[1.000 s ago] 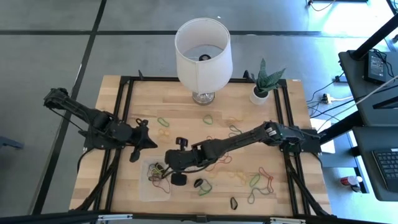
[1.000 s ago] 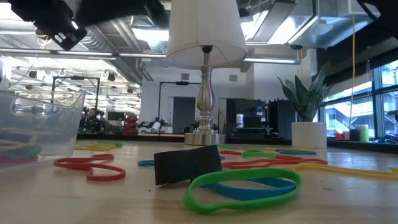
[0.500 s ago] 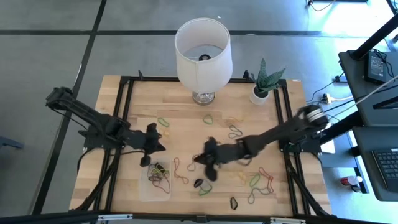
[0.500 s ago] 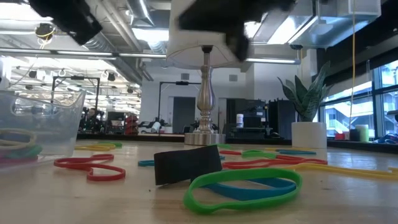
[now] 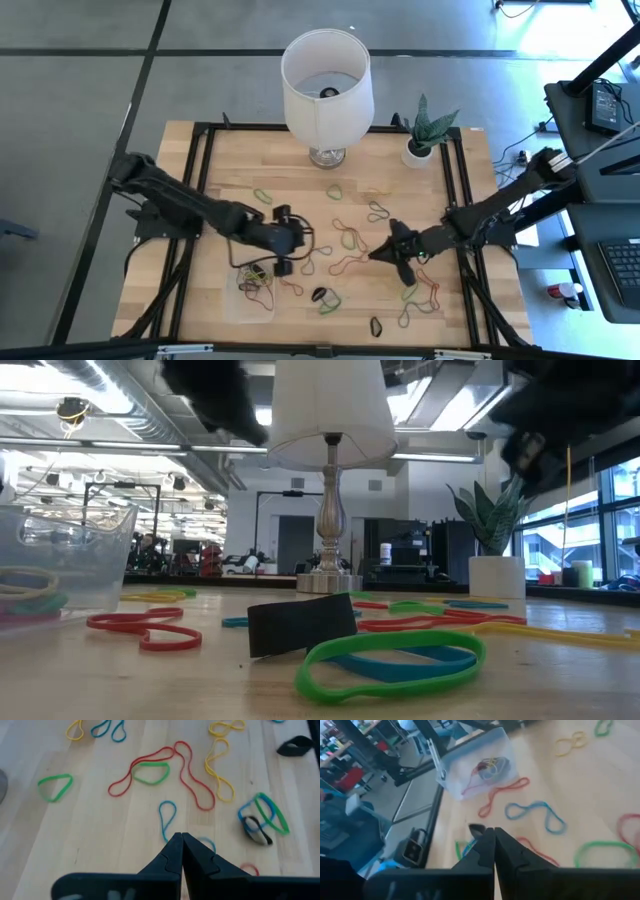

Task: Pick and place rubber bands into bin
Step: Put the red rubber band into the transparent bin

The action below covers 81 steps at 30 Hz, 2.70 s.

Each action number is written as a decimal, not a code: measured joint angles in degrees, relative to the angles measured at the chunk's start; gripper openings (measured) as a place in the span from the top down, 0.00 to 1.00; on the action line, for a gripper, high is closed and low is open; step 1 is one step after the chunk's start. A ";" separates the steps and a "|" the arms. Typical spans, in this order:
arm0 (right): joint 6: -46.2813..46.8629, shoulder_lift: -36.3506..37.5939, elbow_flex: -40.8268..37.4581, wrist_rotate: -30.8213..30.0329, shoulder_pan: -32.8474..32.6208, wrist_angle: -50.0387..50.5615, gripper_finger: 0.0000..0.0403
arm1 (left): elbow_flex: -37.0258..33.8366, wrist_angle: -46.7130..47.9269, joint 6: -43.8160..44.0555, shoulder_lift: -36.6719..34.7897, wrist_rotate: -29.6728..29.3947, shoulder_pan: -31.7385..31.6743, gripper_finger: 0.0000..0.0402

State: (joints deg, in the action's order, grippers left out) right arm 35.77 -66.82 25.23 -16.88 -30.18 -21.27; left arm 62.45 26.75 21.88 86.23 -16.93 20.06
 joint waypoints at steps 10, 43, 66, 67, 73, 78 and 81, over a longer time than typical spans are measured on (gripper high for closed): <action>0.36 14.03 -7.89 1.71 -0.08 11.57 0.98 | 17.51 0.11 0.04 17.81 2.01 -3.02 0.99; 1.25 23.53 -7.93 6.53 -0.07 28.92 0.99 | 30.49 -0.46 -2.15 43.63 3.80 -5.73 0.86; 1.40 23.49 -7.93 6.40 -0.06 28.42 0.97 | 34.30 11.66 -4.51 29.90 -5.01 -3.77 0.99; 1.40 23.49 -7.93 6.36 -0.04 28.35 0.97 | 34.38 11.76 -4.55 28.48 -6.03 -3.54 0.99; 1.31 23.46 -7.91 5.81 0.01 27.98 0.98 | 34.36 16.43 -4.56 21.32 -9.64 -1.50 0.99; 2.07 23.46 -7.90 4.76 0.01 27.53 0.98 | 34.40 21.51 -2.71 15.85 -11.43 0.99 1.00; 3.84 23.46 -7.88 3.19 0.01 27.15 0.97 | 34.40 26.86 0.29 13.03 -11.52 3.23 1.00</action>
State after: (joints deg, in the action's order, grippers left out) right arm 39.60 -43.35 17.34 -13.69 -30.17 5.87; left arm 96.85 53.61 22.17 99.26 -28.45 23.29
